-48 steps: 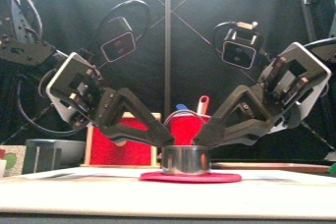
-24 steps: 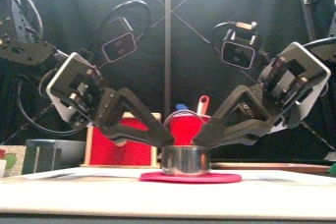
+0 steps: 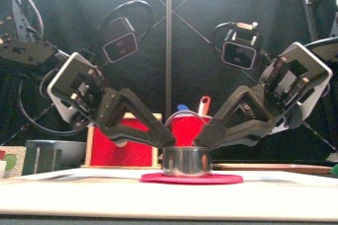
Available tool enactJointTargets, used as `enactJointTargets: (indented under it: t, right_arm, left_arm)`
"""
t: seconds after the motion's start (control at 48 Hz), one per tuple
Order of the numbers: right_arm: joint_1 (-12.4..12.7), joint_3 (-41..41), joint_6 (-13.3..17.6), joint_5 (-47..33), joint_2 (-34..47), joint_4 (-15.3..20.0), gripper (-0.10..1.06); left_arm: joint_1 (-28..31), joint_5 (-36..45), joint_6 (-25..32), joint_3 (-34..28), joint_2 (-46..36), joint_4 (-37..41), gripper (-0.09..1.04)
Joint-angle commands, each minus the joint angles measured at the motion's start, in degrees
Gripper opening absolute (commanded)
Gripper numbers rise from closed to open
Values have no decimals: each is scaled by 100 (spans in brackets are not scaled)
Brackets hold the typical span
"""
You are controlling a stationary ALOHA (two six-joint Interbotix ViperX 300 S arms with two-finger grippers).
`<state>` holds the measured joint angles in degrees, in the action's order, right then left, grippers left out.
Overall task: Get the cutter from the drawer then cut the dough then place the extra dough in the bowl
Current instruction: Cut the dough
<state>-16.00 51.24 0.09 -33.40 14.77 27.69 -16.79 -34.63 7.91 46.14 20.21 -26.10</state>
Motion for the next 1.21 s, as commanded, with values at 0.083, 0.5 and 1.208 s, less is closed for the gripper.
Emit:
enactJointTargets:
  t: [0.083, 0.5, 1.208]
  right_arm:
    - [299, -35, 79, 334, 457, 44, 43]
    - [255, -123, 44, 413, 422, 26, 43]
    - [281, -308, 88, 571, 88, 202, 69]
  left_arm:
    - [44, 527, -18, 70, 299, -35, 42]
    - [44, 527, -18, 62, 229, -35, 44]
    - [9, 360, 18, 79, -18, -35, 71]
